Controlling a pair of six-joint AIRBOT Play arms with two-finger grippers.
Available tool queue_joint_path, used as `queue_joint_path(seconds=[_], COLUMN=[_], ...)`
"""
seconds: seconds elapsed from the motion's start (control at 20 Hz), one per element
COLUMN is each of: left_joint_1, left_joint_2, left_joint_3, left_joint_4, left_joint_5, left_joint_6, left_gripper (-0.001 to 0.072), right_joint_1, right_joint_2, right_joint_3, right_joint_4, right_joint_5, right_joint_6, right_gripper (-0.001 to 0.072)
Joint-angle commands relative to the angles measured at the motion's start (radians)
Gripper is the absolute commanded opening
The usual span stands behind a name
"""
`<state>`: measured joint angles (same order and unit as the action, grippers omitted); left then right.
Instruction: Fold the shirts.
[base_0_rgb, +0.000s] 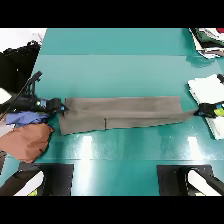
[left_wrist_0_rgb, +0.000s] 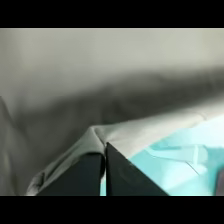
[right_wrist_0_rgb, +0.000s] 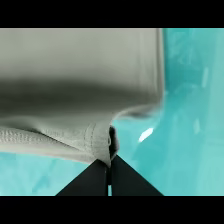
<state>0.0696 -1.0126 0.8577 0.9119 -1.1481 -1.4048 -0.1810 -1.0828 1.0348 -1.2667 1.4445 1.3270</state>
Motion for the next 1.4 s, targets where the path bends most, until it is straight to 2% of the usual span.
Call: queue_joint_path(seconds=[0.0, 0.1, 0.15, 0.2, 0.25, 0.35, 0.45, 0.5, 0.55, 0.6, 0.65, 1.0, 1.05, 1.15, 1.2, 1.3, 1.35], left_joint_1=[0.001, 0.001, 0.001, 0.001, 0.001, 0.001, 0.001, 0.001, 0.001, 0.000, -0.006, -0.209, -0.241, -0.302, -0.337, -0.414, -0.446], left_joint_2=[-0.240, -0.313, -0.328, -0.329, -0.329, -0.328, -0.328, -0.328, -0.328, -0.328, -0.328, -0.337, -0.348, -0.381, -0.402, -0.461, -0.501], left_joint_3=[0.121, 0.178, 0.200, 0.217, 0.236, 0.276, 0.299, 0.299, 0.298, 0.298, 0.298, 0.298, 0.298, 0.299, 0.300, 0.344, 0.387], left_joint_4=[-0.005, -0.007, -0.008, -0.008, -0.008, -0.008, -0.027, -0.053, -0.069, -0.085, -0.094, -0.120, -0.120, -0.123, -0.134, -0.139, -0.138], left_joint_5=[0.124, 0.173, 0.180, 0.181, 0.169, 0.095, 0.016, 0.000, -0.010, -0.014, -0.005, 0.147, 0.151, 0.172, 0.206, 0.238, 0.238], left_joint_6=[0.054, 0.048, 0.046, 0.043, 0.043, 0.043, 0.043, 0.043, 0.044, 0.050, 0.054, 0.028, 0.005, -0.010, -0.010, -0.009, -0.009], left_gripper=[0.0027, 0.0030, 0.0151, 0.0451, 0.0623, 0.0620, 0.0619, 0.0603, 0.0409, 0.0170, 0.0031, 0.0026, 0.0026, 0.0026, 0.0025, 0.0026, 0.0025], right_joint_1=[0.053, 0.074, 0.071, 0.063, 0.045, 0.009, -0.044, -0.073, -0.103, -0.132, -0.156, -0.142, -0.122, -0.091, -0.079, -0.062, -0.050], right_joint_2=[-0.227, -0.328, -0.369, -0.402, -0.430, -0.456, -0.455, -0.455, -0.456, -0.456, -0.460, -0.604, -0.615, -0.615, -0.601, -0.540, -0.492], right_joint_3=[0.135, 0.211, 0.247, 0.279, 0.309, 0.337, 0.311, 0.286, 0.254, 0.215, 0.182, 0.119, 0.119, 0.119, 0.119, 0.119, 0.121], right_joint_4=[0.046, 0.067, 0.103, 0.132, 0.153, 0.158, 0.159, 0.159, 0.171, 0.201, 0.232, 0.365, 0.387, 0.412, 0.411, 0.412, 0.412], right_joint_5=[-0.057, -0.064, -0.065, -0.064, -0.052, -0.017, 0.000, 0.001, -0.003, -0.014, -0.026, -0.026, -0.031, -0.031, -0.032, -0.030, -0.030], right_joint_6=[0.000, 0.001, 0.001, 0.001, 0.000, -0.005, -0.034, -0.047, -0.066, -0.097, -0.126, -0.153, -0.162, -0.213, -0.216, -0.222, -0.222], right_gripper=[0.0012, 0.0038, 0.0209, 0.0316, 0.0334, 0.0337, 0.0408, 0.0417, 0.0484, 0.0508, 0.0508, 0.0506, 0.0464, 0.0130, 0.0061, 0.0013, 0.0013])
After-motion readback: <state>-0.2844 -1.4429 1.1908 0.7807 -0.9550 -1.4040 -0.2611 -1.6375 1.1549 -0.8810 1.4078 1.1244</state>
